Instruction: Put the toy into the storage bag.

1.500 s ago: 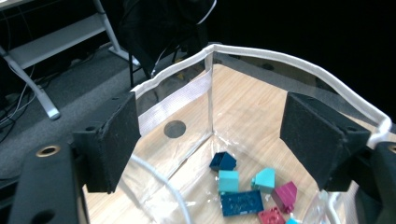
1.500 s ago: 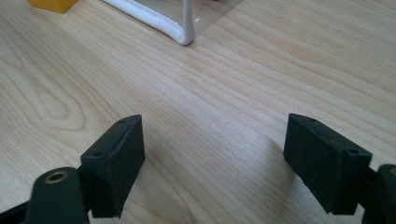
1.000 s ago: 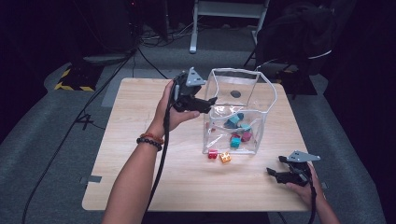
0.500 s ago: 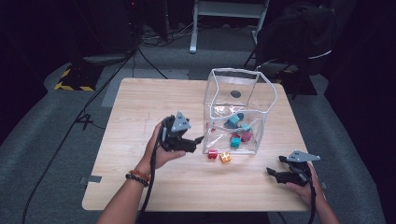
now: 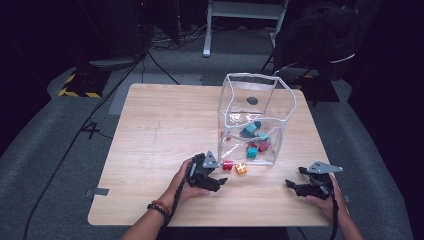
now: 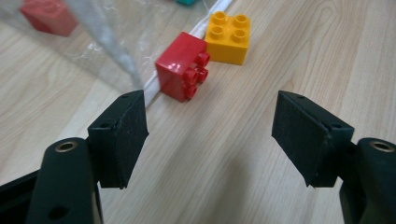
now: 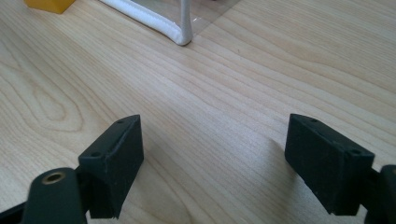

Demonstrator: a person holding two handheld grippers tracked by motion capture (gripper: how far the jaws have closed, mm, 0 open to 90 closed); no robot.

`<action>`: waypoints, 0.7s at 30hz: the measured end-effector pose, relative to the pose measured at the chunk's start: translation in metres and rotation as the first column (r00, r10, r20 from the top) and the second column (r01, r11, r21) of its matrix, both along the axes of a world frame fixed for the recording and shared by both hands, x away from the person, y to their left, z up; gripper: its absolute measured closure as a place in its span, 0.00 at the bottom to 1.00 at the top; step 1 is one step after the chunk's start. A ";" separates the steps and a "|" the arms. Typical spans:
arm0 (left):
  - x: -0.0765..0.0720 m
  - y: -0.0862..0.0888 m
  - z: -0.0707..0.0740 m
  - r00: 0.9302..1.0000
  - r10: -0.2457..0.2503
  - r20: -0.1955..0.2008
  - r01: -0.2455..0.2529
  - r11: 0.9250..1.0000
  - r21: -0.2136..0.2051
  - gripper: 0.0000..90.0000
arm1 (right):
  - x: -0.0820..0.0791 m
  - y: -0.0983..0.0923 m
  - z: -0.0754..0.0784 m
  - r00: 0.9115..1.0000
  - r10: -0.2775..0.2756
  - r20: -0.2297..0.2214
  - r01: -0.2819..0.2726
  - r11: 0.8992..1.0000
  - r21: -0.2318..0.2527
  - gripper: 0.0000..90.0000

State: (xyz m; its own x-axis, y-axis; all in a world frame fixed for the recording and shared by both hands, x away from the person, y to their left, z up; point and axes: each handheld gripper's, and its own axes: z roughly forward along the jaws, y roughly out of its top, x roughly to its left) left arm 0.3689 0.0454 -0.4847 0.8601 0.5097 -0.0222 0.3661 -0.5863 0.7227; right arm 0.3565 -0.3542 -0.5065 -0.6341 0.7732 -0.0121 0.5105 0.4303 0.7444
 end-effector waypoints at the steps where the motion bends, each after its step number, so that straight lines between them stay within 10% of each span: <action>1: 0.001 -0.004 -0.001 1.000 -0.002 0.005 0.002 1.000 0.006 0.30 | 0.000 0.000 0.000 1.000 0.000 0.000 0.000 1.000 0.000 0.22; 16: 0.017 -0.035 -0.007 0.999 0.033 0.007 -0.033 0.999 0.031 0.26 | 0.000 0.000 0.000 1.000 0.000 0.000 0.000 1.000 0.000 0.22; 21: 0.018 -0.031 -0.006 0.999 0.044 0.007 -0.044 0.999 0.025 0.45 | 0.000 0.000 0.000 1.000 0.001 0.001 -0.001 1.000 0.000 0.22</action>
